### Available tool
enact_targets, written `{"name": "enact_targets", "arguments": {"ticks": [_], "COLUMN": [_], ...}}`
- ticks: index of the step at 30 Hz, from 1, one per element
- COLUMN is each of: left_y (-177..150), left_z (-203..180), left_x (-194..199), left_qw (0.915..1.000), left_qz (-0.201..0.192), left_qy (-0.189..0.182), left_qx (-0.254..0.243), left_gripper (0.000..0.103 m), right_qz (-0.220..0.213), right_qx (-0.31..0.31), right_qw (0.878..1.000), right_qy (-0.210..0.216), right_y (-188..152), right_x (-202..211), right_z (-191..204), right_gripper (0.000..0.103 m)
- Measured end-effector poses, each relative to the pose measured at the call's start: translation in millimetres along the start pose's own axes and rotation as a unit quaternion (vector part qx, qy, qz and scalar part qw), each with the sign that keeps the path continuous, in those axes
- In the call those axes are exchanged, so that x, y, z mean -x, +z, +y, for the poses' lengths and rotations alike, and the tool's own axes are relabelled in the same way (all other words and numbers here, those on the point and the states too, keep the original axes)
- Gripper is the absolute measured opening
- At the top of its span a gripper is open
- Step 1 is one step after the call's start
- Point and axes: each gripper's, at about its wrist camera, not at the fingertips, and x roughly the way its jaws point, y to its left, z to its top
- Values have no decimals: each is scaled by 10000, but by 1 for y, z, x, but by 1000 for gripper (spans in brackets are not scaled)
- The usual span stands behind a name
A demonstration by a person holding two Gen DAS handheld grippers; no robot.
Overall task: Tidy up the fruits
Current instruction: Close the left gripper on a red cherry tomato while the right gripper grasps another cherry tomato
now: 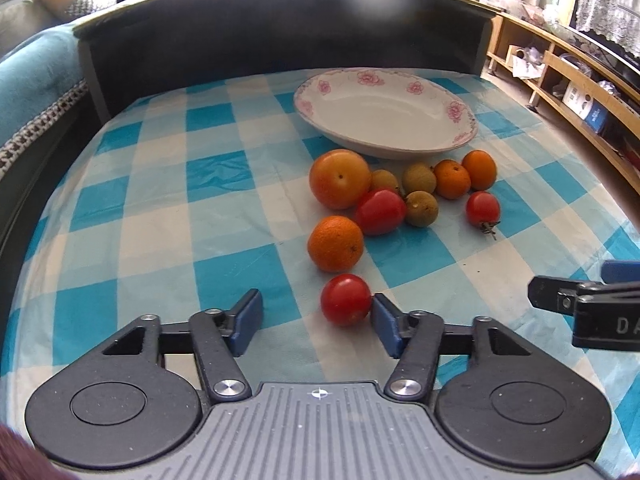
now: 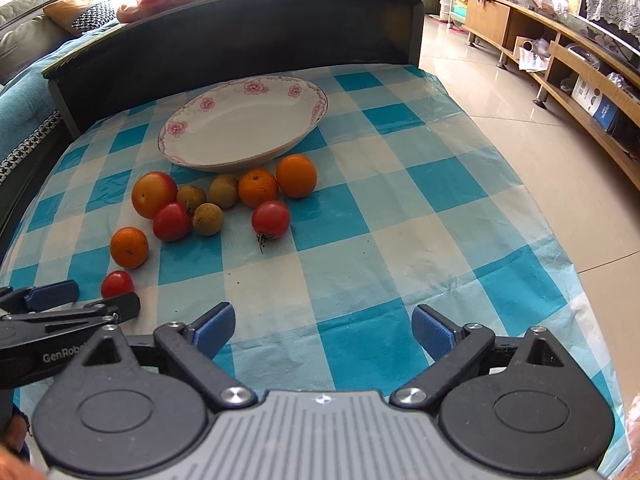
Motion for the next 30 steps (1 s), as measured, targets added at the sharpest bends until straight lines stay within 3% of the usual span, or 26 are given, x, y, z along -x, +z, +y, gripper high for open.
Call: {"name": "enact_targets", "arguments": {"ticks": [5,9,13,23,25,30], "left_y": [-2,-2,1,1,1,-3], "left_z": [-3,-5,-2,-4,-4,-10], "left_x": [1,0,-1,-3,-3,-3], "left_qw": [9999,9997,9996,9990,9989,9984], "left_qz": [-33,-66,-70,-112,-131,-216], "left_qy": [-82,-154,-260,-401,-416,-293], "left_qx": [-121,-165,-69,-143,-180,-423], "left_gripper": [52,45,35,35,35,37], "right_qz": [-30,41,-32,-97,-43,-92], "right_qx": [107,146,255,454,456,625], "right_qw": [9998,9986,9979,9957,9951,9946], "right_qy": [143,504,600,804,874,821], "right_y": [3,9,18,47,51,53], "right_x": [-2,-7,-13,-45,-52,-58], "right_z": [-1,1,5,15,17,22], "right_gripper": [84,66,63,63,54,42]}}
